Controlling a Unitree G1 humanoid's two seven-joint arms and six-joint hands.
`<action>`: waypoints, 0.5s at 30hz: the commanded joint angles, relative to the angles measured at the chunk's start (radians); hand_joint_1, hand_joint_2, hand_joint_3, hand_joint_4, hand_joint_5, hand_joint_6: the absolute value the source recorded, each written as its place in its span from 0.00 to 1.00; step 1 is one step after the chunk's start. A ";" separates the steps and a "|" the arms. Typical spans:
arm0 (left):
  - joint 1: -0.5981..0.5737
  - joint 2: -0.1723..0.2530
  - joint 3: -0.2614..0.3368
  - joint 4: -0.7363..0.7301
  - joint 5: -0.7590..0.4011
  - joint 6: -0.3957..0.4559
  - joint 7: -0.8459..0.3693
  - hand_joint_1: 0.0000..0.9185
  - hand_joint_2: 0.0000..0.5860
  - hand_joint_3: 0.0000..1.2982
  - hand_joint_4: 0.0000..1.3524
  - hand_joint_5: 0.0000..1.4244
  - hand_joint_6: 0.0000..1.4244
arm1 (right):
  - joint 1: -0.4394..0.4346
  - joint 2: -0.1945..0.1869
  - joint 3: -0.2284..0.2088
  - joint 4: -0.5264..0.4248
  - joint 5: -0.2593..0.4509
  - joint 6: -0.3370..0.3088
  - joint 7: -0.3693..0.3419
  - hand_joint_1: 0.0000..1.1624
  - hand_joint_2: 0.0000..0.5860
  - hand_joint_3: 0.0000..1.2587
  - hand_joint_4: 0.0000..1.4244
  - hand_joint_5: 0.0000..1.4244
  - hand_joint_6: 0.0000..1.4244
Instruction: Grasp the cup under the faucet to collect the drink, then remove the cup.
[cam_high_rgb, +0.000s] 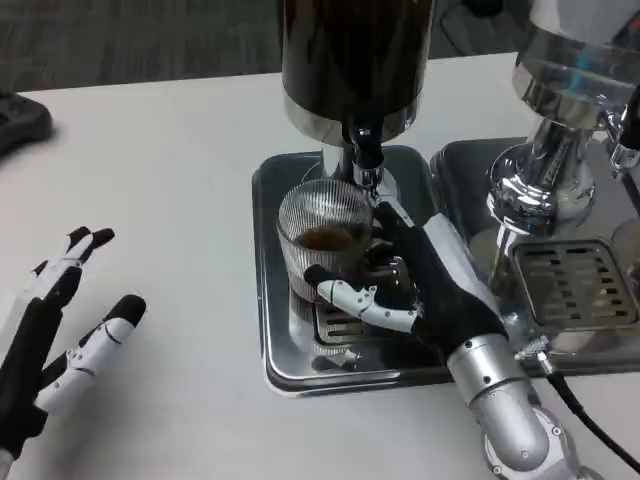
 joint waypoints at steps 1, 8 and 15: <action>0.021 -0.003 0.004 -0.016 -0.013 0.014 0.010 0.00 0.35 0.10 0.00 0.03 0.00 | -0.018 0.007 0.005 0.024 0.000 -0.033 -0.010 0.59 0.31 0.08 0.14 0.24 0.31; 0.030 -0.006 0.006 -0.028 -0.012 0.019 0.014 0.00 0.35 0.11 0.00 0.03 0.00 | -0.017 0.011 0.001 0.039 0.002 -0.050 -0.027 0.62 0.31 0.11 0.16 0.28 0.35; 0.026 -0.003 0.001 -0.029 -0.013 0.018 0.007 0.00 0.35 0.12 0.00 0.03 0.00 | -0.009 0.013 -0.001 0.040 -0.001 -0.068 -0.058 0.64 0.31 0.14 0.19 0.30 0.38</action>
